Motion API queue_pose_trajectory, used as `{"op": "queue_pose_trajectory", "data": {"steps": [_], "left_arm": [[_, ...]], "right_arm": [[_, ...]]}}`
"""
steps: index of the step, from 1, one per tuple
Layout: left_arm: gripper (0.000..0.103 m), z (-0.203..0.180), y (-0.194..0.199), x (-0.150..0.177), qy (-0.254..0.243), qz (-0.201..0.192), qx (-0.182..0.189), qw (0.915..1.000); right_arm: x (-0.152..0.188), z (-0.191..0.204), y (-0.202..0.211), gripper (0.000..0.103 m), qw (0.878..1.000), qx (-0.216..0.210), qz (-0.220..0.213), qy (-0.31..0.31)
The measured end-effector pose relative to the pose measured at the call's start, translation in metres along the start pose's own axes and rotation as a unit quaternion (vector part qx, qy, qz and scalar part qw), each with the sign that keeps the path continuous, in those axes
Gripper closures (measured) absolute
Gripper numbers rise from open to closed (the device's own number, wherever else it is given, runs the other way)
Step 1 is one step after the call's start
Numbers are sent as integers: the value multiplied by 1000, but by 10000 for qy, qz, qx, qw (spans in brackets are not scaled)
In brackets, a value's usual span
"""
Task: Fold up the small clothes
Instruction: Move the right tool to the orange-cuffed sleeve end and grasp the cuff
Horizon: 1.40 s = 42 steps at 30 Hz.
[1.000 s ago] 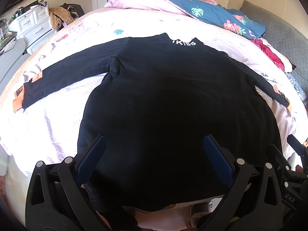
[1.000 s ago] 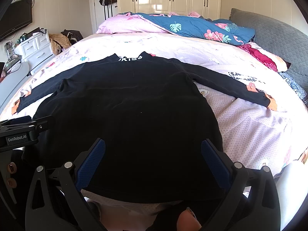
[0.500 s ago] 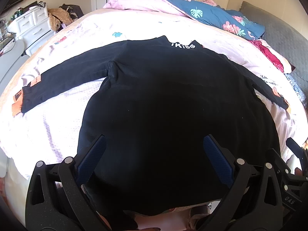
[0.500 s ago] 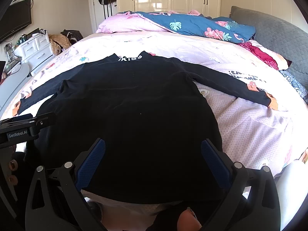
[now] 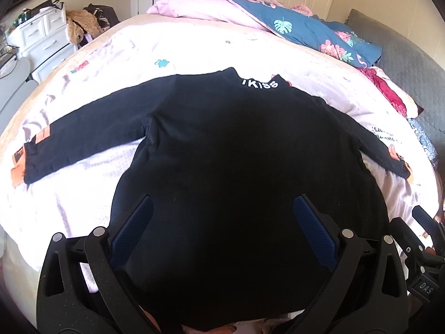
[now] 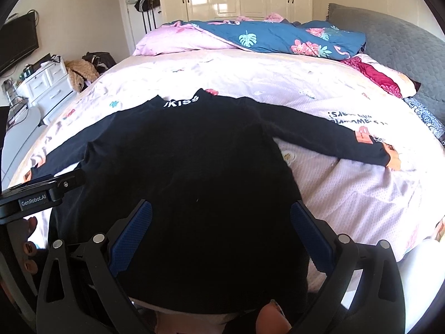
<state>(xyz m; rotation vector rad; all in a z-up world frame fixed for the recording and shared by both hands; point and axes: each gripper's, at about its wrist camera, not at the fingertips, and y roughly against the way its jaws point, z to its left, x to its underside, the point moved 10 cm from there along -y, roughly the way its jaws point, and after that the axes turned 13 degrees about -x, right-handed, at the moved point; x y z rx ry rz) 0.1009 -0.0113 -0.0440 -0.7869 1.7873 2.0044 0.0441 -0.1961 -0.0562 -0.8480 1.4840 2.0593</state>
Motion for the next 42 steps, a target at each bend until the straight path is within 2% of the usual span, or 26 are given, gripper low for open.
{"op": "queue_pose_trajectory", "data": {"steps": [4, 18, 28, 36, 42], "left_arm": [[8, -5, -8, -9, 18, 186, 55, 9998], [8, -21, -17, -64, 314, 53, 241, 9992], [8, -26, -32, -102, 510, 38, 82, 9987], [8, -45, -41, -125, 433, -25, 99, 9990], [8, -67, -51, -133, 244, -55, 180, 9995]], "right_arm": [[-14, -3, 0, 4, 10000, 18, -62, -56], [-62, -19, -8, 4, 9990, 173, -263, -318], [-109, -35, -5, 4, 9966, 382, -479, -555], [-146, -60, -6, 4, 9891, 527, -809, -1110], [-167, -97, -10, 4, 9784, 848, -1055, -1564]]}}
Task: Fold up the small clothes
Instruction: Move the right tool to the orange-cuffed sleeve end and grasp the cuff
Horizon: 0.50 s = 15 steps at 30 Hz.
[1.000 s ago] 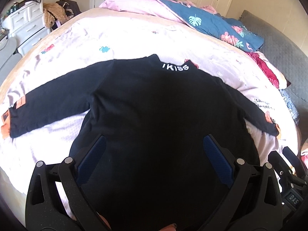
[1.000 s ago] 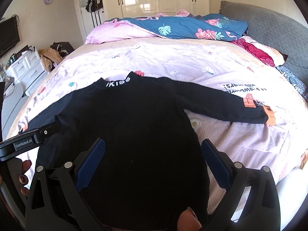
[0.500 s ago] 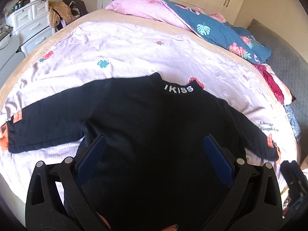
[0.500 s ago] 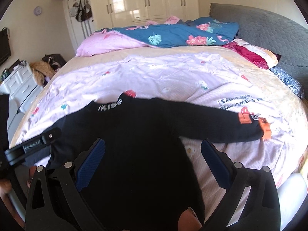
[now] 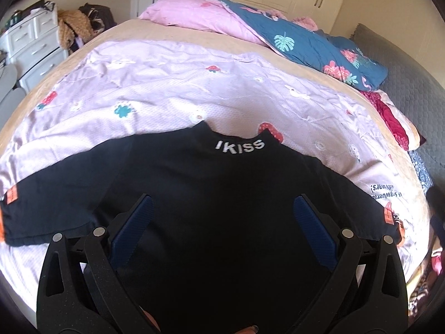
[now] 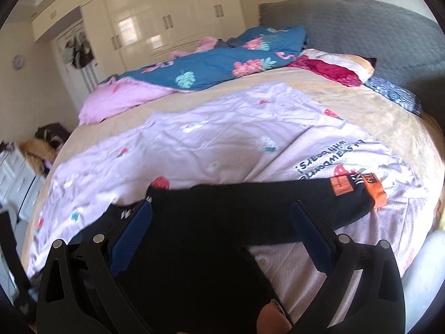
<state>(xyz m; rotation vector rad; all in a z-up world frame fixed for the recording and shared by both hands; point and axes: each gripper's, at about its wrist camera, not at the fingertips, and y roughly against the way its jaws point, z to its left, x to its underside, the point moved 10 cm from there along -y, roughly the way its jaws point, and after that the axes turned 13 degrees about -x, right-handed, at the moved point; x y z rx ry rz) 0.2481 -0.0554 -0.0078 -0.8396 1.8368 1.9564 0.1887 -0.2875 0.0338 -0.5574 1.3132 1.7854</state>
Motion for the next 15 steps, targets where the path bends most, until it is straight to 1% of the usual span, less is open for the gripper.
{"op": "queue_pose_trajectory", "data": {"steps": [3, 5, 7, 10, 15], "left_arm": [[8, -11, -8, 1, -107, 3, 51, 9999], [8, -19, -14, 3, -193, 7, 126, 9997], [8, -24, -18, 5, -287, -10, 176, 9994], [8, -30, -24, 8, -385, -72, 224, 9990], [8, -40, -38, 15, -529, 12, 246, 9983]], "right_arm": [[-8, -23, -9, 4, 9991, 242, -81, -342], [-12, -38, -19, 4, 9975, 290, -105, -631], [-15, -48, -25, 4, 9961, 379, -135, -779], [-16, -61, -34, 4, 9945, 581, -190, -849], [-8, -83, -48, 4, 9927, 788, -108, -906]]}}
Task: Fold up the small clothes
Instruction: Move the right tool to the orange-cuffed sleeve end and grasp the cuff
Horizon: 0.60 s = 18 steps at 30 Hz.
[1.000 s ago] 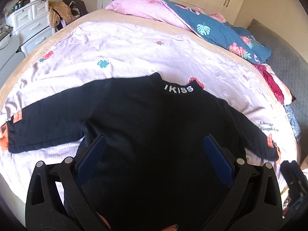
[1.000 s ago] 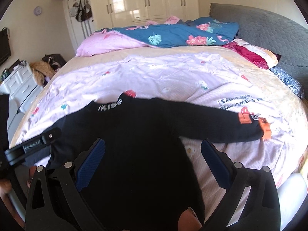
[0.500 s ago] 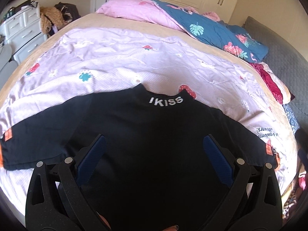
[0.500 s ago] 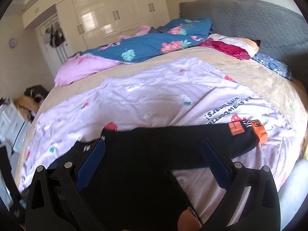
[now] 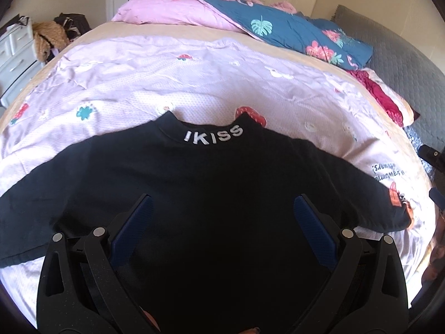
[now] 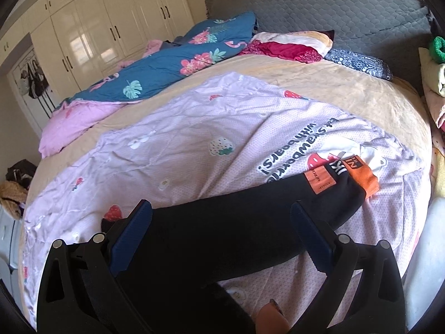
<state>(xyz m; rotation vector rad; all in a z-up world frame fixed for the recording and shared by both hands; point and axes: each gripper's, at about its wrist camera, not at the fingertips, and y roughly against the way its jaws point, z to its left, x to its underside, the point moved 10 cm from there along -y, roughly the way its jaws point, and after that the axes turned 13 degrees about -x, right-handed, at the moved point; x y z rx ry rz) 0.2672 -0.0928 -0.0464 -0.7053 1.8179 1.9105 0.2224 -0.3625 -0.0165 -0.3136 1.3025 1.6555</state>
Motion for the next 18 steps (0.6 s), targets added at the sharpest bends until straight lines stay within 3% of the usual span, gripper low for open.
{"op": "queue_pose_trajectory", "data": {"steps": [10, 18], "left_arm": [[8, -34, -15, 20, -401, 128, 211, 9989], [8, -48, -27, 30, -555, 181, 279, 9979]], "right_arm": [[5, -70, -20, 4, 9976, 577, 45, -390], [15, -142, -29, 4, 9872, 1092, 60, -1159]]}}
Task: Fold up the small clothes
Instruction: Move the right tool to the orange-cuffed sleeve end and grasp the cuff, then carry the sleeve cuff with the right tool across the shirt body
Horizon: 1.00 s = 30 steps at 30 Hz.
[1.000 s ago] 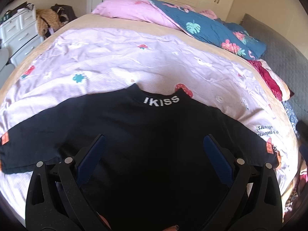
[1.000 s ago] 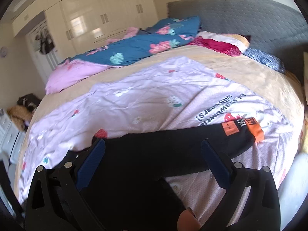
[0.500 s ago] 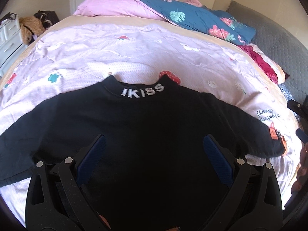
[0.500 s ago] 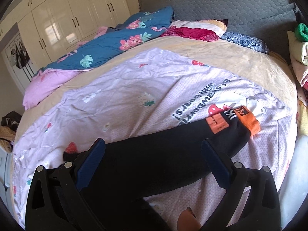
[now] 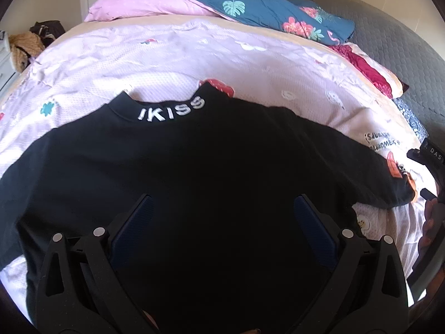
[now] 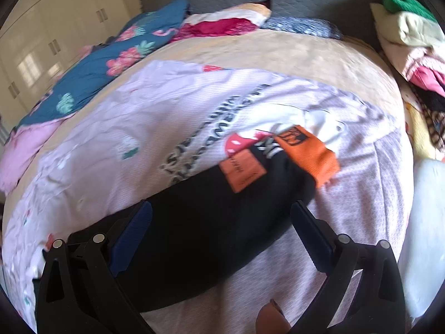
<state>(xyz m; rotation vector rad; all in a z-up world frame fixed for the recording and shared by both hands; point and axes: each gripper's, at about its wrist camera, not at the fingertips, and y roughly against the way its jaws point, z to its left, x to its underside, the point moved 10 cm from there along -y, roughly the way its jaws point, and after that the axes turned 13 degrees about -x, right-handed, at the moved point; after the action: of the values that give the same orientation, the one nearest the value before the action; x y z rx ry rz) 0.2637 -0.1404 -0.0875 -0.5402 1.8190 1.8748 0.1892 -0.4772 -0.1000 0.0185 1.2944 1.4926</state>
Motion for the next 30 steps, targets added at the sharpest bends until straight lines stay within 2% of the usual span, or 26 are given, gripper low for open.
{"op": "queue_pose_trajectory", "data": {"steps": [2, 6, 11, 15, 16, 19, 20, 23, 25, 30], "left_arm": [[8, -2, -4, 3, -26, 42, 10, 10000], [8, 4, -10, 2, -43, 65, -63, 10000], [8, 25, -13, -5, 163, 70, -201, 9996], [8, 46, -15, -9, 380, 106, -271, 9989], [8, 51, -15, -10, 419, 117, -293, 9986], [8, 67, -13, -14, 549, 76, -448, 9975], [8, 70, -12, -15, 560, 51, -495, 9972], [8, 77, -7, -18, 568, -12, -576, 9967], [8, 79, -3, -19, 581, -40, -568, 9967], [8, 88, 13, -28, 751, -190, -507, 9957]], "right_arm": [[2, -15, -6, 4, 9996, 68, 43, -263], [5, -39, -19, 4, 9965, -58, 197, -811], [6, -55, -35, 4, 9925, -203, 340, -1153], [-2, -62, -45, 12, 9920, -292, 243, -1200], [-4, -63, -46, 16, 9918, -334, 196, -1216], [-9, -70, -46, 37, 9910, -342, 26, -1292], [-10, -71, -46, 52, 9909, -365, -30, -1297], [-13, -72, -42, 79, 9899, -461, -170, -1329], [-15, -66, -36, 86, 9892, -633, -264, -1295], [-29, -38, -12, 86, 9871, -1109, -566, -1009]]}}
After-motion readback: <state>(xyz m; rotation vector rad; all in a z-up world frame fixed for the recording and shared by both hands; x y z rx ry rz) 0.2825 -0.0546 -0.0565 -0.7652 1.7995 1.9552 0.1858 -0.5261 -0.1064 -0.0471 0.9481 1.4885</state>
